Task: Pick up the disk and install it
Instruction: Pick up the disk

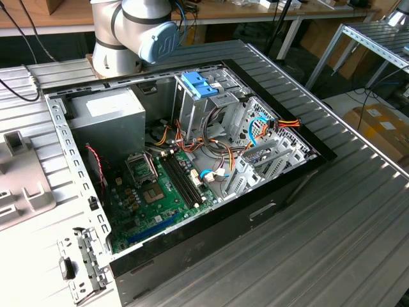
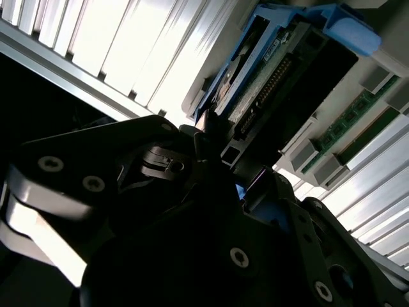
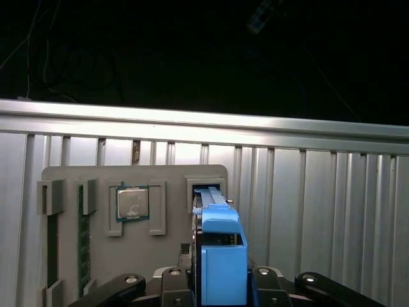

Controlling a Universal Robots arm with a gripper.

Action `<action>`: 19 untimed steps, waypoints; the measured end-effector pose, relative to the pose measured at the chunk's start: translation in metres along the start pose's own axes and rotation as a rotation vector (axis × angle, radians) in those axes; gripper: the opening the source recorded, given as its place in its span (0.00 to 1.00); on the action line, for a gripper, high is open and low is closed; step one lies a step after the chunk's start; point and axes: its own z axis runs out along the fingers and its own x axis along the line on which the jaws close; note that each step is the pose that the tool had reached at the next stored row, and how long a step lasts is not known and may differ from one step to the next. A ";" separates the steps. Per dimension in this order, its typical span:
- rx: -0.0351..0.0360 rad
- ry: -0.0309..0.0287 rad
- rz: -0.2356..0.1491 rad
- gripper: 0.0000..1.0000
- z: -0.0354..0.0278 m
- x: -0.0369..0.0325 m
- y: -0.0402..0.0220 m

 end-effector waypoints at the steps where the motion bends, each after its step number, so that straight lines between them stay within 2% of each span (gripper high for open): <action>1: 0.0000 -0.0001 0.000 0.36 -0.0004 0.0000 0.0000; 19: 0.0002 -0.0050 0.000 0.36 -0.0070 -0.0004 0.0003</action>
